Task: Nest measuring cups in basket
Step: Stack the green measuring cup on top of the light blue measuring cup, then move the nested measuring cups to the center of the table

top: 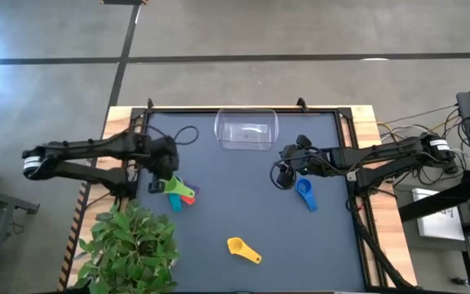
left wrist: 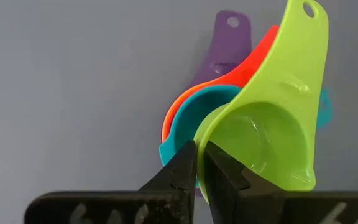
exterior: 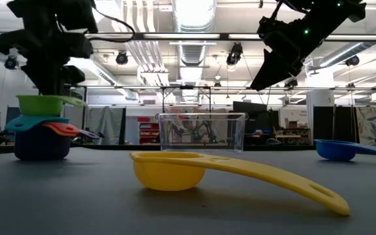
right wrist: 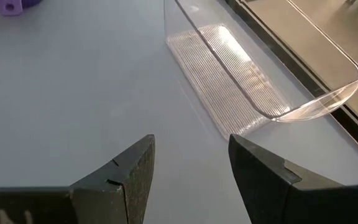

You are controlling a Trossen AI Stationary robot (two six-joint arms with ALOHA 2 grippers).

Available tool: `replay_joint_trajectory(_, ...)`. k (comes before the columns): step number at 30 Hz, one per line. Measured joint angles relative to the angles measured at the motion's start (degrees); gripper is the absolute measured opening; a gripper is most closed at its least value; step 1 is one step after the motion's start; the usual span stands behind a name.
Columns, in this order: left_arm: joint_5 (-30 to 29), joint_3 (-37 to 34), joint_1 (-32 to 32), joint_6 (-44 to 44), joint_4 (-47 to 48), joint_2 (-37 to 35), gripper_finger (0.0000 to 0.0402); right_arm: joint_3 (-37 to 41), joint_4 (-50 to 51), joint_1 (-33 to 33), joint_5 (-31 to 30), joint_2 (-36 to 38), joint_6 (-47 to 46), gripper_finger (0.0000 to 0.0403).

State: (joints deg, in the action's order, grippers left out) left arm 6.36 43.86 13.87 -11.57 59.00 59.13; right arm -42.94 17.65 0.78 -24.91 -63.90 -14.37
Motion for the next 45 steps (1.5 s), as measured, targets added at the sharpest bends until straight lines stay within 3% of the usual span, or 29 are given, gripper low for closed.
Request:
replay_joint_trajectory(16, -1.5, 2.2, -1.1, 1.1, 5.5, 2.8, 0.0141, 0.0, 0.0, 0.1, 1.3, 0.0, 0.7, 0.0194)
replay_joint_trajectory(24, -1.8, 2.0, -8.8, 6.2, 7.2, 2.6, 0.0136, 0.0, -3.8, 0.1, 1.4, 0.0, 3.1, 0.0194)
replay_joint_trajectory(29, -5.0, 1.9, -15.1, 10.9, 6.6, 2.8, 0.0133, 0.0, -8.8, 0.1, 5.7, 0.0, 6.0, 0.0194)
replay_joint_trajectory(36, -10.6, 1.4, -24.8, 12.4, 1.7, 6.9, 0.0133, 0.0, -9.4, 0.1, 5.9, 0.0, 6.5, 0.0194)
replay_joint_trajectory(45, -11.9, 1.4, -27.0, 13.7, 1.0, 14.2, 0.0132, 0.0, -9.4, 0.1, 5.9, 0.0, 6.5, 0.0194)
